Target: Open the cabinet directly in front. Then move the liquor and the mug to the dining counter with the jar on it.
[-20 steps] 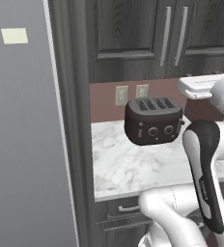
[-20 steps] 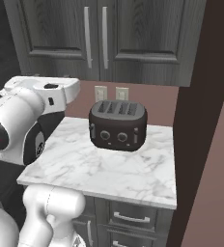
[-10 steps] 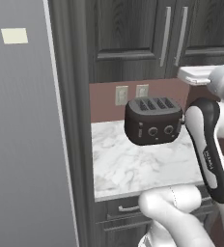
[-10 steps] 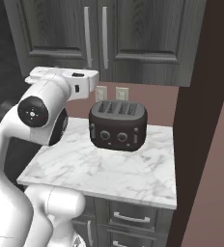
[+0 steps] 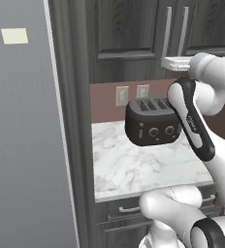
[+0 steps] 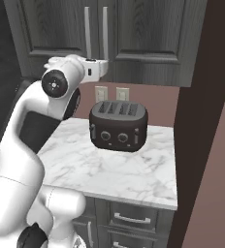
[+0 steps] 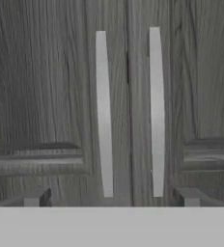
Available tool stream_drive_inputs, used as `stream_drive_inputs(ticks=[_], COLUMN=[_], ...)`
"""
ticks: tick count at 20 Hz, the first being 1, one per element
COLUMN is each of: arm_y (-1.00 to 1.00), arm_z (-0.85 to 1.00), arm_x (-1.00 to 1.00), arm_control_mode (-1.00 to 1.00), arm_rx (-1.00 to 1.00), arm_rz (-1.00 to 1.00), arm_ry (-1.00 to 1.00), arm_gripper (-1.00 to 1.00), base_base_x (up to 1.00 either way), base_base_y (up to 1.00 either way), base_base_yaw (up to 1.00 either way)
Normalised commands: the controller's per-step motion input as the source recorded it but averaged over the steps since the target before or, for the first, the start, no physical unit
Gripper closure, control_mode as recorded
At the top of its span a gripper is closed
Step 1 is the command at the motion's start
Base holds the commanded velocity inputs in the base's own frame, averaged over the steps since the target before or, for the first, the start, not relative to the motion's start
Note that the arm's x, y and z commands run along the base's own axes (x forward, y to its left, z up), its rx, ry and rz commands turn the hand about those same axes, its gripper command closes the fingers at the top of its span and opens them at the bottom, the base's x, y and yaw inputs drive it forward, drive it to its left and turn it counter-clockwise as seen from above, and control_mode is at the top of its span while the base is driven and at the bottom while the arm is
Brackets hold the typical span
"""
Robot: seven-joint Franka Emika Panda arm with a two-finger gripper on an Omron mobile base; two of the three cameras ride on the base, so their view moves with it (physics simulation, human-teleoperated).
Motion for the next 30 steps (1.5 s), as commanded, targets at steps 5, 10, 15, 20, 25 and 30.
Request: stream_drive_inputs(ticks=[5,10,15,20,25,30], arm_y=[0.0,0.0,0.0,0.0,0.0,0.0], arm_z=[0.0,0.0,0.0,0.0,-0.1,-0.07], arm_x=[0.84,0.76,0.81,0.99,1.0,0.28], arm_control_mode=[-1.0,-1.0,-1.0,-1.0,-1.0,-1.0], arm_rx=[0.0,0.0,0.0,0.0,0.0,-0.01], arm_rz=[0.0,0.0,0.0,0.0,0.0,0.0], arm_ry=[0.03,0.0,0.02,0.08,0.04,-0.01], arm_gripper=[-1.0,-1.0,-1.0,-1.0,-1.0,1.0], base_base_x=[0.0,0.0,0.0,0.0,0.0,0.0], base_base_y=[0.0,0.0,0.0,0.0,0.0,0.0], base_base_yaw=[0.0,0.0,0.0,0.0,0.0,0.0])
